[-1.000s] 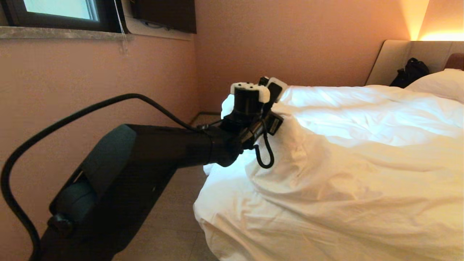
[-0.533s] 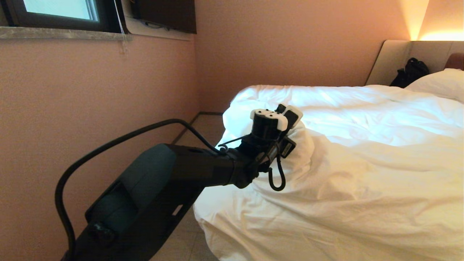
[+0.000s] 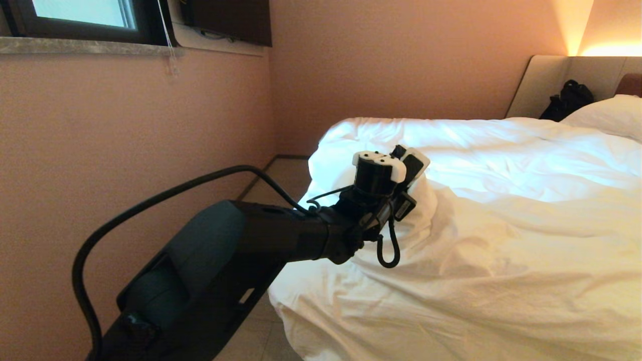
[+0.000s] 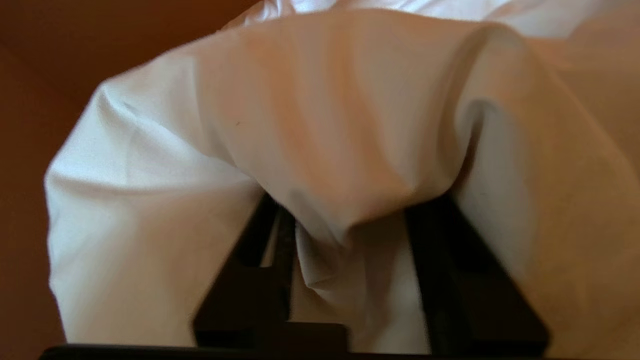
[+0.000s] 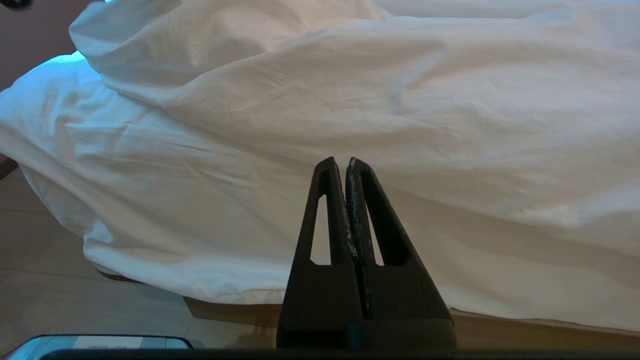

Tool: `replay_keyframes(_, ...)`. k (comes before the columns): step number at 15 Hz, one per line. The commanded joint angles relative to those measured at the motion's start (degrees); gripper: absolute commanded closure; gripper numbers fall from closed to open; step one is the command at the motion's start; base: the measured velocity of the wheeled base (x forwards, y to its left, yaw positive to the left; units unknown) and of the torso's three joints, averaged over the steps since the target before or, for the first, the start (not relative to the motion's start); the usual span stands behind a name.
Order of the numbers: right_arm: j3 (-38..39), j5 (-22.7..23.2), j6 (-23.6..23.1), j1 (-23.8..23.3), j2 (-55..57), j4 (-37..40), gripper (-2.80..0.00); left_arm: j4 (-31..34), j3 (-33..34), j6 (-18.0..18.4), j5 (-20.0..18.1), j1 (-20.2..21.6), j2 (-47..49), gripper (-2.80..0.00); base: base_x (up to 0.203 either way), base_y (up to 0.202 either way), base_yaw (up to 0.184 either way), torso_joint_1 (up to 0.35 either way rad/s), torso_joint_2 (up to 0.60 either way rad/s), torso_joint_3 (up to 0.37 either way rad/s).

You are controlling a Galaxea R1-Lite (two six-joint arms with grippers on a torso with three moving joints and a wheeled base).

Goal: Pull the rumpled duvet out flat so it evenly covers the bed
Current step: Flatten the corners of the folded blanket

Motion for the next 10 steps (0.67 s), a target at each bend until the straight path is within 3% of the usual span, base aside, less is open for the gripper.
replay_keyframes(1,0.00,0.00,-0.06,0.02,0.07,0.01,0.00,0.01,0.03,-0.21,0.27,0.02,-2.37,-2.80,0.000,0.000,0.000,0.000,0.00,0.000)
replay_keyframes(8,0.00,0.00,-0.12,0.02,0.07,0.01,0.00,-1.10,8.15,-1.30,0.61,-0.12,-10.36,-2.80,0.000,0.000,0.000,0.000,0.00,0.000)
replay_keyframes(10,0.00,0.00,-0.03,0.02,0.07,0.01,0.00,-1.20,10.78,-3.40,1.73,0.01,-14.74,-2.80,0.000,0.000,0.000,0.000,0.00,0.000)
